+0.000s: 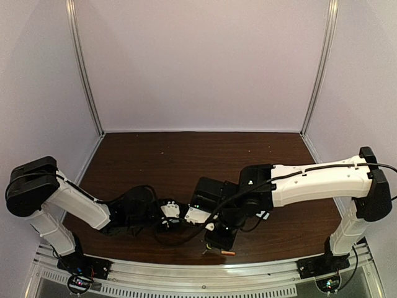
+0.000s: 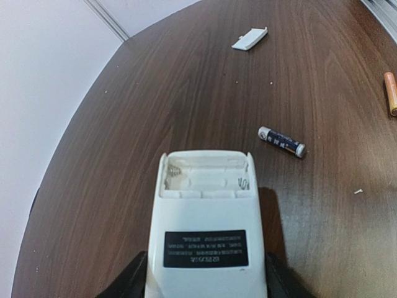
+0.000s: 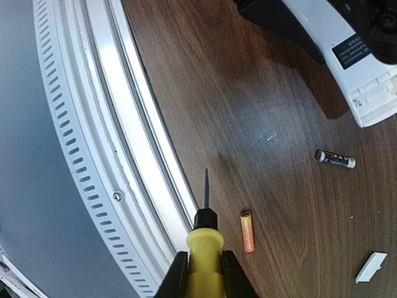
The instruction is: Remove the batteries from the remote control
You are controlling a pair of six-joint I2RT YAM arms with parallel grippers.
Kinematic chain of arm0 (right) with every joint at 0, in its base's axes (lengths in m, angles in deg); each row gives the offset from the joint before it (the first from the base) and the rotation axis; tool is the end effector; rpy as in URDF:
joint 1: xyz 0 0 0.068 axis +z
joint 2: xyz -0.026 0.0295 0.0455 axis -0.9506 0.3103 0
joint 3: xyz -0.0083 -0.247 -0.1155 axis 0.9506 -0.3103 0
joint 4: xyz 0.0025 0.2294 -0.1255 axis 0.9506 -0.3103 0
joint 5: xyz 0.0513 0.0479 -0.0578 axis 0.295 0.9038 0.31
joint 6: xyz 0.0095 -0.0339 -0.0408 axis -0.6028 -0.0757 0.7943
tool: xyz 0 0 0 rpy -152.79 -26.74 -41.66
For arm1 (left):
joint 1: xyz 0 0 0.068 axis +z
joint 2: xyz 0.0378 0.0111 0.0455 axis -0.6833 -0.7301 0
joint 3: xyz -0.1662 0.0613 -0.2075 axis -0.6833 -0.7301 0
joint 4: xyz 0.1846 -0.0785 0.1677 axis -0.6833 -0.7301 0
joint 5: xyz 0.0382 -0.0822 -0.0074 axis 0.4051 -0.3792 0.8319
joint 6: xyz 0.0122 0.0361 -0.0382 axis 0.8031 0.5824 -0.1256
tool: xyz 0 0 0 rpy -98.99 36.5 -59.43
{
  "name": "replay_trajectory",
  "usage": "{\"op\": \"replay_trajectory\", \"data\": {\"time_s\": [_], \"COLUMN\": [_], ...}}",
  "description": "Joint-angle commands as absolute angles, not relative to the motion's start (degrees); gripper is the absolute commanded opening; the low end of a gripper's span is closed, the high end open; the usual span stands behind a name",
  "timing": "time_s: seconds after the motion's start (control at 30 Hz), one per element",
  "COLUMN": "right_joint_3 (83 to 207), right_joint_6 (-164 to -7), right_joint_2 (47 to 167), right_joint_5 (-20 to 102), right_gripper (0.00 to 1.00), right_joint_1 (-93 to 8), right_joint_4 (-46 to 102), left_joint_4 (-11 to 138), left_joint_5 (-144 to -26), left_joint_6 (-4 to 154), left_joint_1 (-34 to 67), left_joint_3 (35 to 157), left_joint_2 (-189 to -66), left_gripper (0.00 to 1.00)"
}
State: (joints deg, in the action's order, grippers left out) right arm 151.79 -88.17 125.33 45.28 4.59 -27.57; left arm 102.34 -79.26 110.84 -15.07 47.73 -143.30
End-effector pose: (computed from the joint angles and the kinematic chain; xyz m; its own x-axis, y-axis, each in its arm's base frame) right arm 0.0737 0.3388 0.2550 -0.3829 -0.8883 -0.2538 -0.9139 0.3241 0.2443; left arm 0.1429 -0.2329 0.1239 0.1453 0.5568 -0.8179 0.8887 0.2900 0.3553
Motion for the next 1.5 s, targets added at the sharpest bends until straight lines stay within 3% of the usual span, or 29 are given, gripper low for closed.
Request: {"op": "replay_trajectory", "data": {"time_s": [0.0, 1.47], "right_joint_3": [153.1, 153.7], "right_joint_6": [-89.2, -91.9], "right_joint_2": [123.2, 119.8], "right_joint_5": [42.9, 36.7], "right_gripper": [0.00, 0.00], "right_joint_1": [4.5, 4.4], "right_joint_4": [-29.0, -28.6], "left_joint_4": [107.2, 108.7], "left_joint_5": [-79.5, -80.3], "left_joint_6": [109.8, 109.1], "left_joint_1": [-14.8, -14.7], "left_joint_3": [48.9, 47.5], "left_joint_2": [-142.5, -140.5], "left_gripper": [0.00, 0.00]}}
